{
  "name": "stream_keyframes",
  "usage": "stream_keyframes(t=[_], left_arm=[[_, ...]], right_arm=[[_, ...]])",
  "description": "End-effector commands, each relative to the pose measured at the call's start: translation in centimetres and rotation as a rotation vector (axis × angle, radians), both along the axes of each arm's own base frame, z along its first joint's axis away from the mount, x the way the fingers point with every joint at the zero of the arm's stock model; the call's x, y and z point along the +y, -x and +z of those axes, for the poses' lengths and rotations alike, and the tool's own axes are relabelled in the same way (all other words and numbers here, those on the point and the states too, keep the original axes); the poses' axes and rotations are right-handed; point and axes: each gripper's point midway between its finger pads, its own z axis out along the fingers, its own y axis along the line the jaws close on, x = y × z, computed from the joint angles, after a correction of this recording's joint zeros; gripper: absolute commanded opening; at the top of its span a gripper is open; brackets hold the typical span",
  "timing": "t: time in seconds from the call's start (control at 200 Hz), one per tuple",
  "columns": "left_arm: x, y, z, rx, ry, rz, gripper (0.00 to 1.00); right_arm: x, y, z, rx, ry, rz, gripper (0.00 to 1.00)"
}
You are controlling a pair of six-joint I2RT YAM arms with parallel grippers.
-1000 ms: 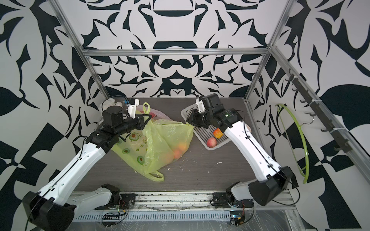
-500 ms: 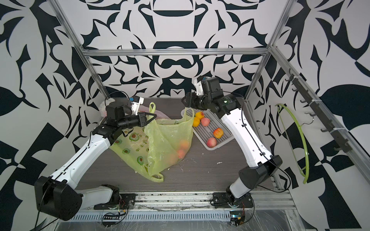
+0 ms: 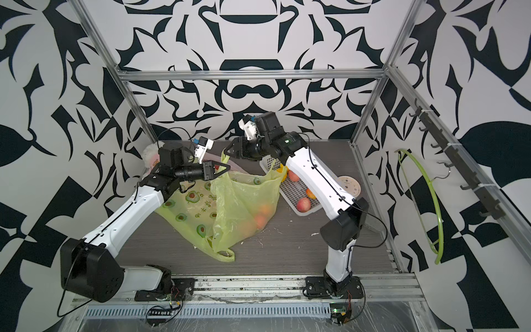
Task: Place the peach into a plastic bag & tie a knot
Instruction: Adjust the plastic bag at the center of the board.
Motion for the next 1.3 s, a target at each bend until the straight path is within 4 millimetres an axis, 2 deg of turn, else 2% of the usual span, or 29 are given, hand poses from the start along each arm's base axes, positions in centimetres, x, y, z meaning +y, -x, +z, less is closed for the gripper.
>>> stream_keyframes(t=[0.0,0.095,0.375,0.565,0.715,0.74,0.775,0.885,0.985,0.995,1.02,1.115,1.295], left_arm=[[-0.3,0.2,1.7,-0.03,0.027,-0.039,0.0],[-0.3,0.4,1.7,-0.022,0.028,-0.048,0.0],[-0.5,0.8,1.1,0.004,0.027,-0.073,0.0],[-0.4,0.8,1.0,0.006,0.023,-0.074,0.0],[-0.5,0.8,1.2,0.008,0.023,-0.073,0.01],[-0.5,0.8,1.2,0.007,0.023,-0.071,0.04],[-0.4,0.7,1.3,0.007,0.019,-0.066,0.11],[0.3,0.6,2.0,-0.015,-0.018,-0.007,0.5],[1.8,0.3,3.3,-0.064,-0.081,0.097,0.67],[1.9,0.2,3.3,-0.067,-0.088,0.105,0.69],[2.4,0.9,4.8,-0.113,-0.089,0.125,0.71],[4.0,1.4,6.7,-0.195,-0.134,0.206,0.8],[6.7,2.5,7.8,-0.21,-0.223,0.341,0.82]], right_arm=[[0.2,0.2,4.1,-0.058,-0.092,0.012,0.53],[0.6,-0.2,3.7,-0.046,-0.101,0.015,0.46],[1.4,-0.9,3.5,-0.028,-0.126,0.012,0.38],[1.6,-0.9,3.4,-0.019,-0.129,0.019,0.21],[1.5,-0.9,3.5,-0.022,-0.131,0.019,0.04],[1.6,-0.9,3.6,-0.022,-0.132,0.019,0.0],[1.5,-0.9,3.8,-0.025,-0.135,0.016,0.0],[1.1,-0.8,4.4,-0.039,-0.142,-0.001,0.0],[0.6,-0.6,5.2,-0.064,-0.145,-0.023,0.0],[0.6,-0.6,5.2,-0.066,-0.144,-0.026,0.0],[0.5,-0.4,5.5,-0.074,-0.147,-0.028,0.0],[0.5,-0.1,5.9,-0.092,-0.144,-0.042,0.0],[0.9,0.9,7.3,-0.158,-0.121,-0.091,0.0]])
